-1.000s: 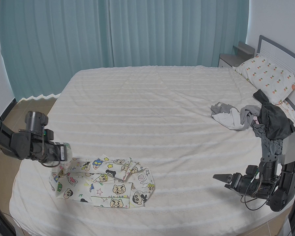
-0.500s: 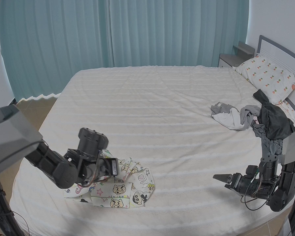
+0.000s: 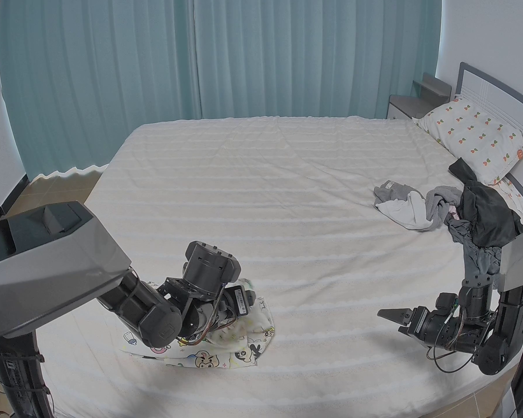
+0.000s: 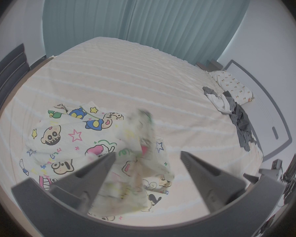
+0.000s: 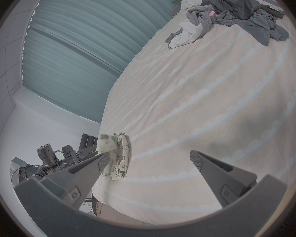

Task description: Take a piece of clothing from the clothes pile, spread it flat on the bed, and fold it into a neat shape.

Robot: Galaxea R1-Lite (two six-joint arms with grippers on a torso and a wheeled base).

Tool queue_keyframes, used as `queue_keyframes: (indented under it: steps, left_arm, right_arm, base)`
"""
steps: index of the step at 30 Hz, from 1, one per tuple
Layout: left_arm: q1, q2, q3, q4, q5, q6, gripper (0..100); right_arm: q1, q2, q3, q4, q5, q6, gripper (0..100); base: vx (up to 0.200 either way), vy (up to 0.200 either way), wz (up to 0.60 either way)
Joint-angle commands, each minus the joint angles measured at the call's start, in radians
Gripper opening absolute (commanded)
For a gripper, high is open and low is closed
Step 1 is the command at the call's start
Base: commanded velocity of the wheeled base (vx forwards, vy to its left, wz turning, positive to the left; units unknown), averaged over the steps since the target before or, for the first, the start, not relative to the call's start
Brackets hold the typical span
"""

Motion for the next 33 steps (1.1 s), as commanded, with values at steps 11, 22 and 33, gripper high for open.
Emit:
queue_keyframes:
  steps: [11, 22, 33]
  left_arm:
    - [0.051, -0.227, 0.155, -0.075, -0.080, -0.016, 100]
    - [0.044, -0.255, 0.336, -0.262, -0.102, -0.128, 100]
    - [0.042, -0.247, 0.488, -0.448, -0.143, -0.138, 100]
  right_arm:
    - [0.001, 0.004, 0.000, -0.011, 0.002, 0.000, 100]
    - [0.003, 0.007, 0.000, -0.011, 0.002, 0.000, 100]
    - [0.004, 0.028, 0.000, -0.011, 0.000, -0.003, 100]
  base:
    - [0.000, 0.000, 0.00]
    - [0.000, 0.000, 0.00]
    - [0.000, 0.164, 0.00]
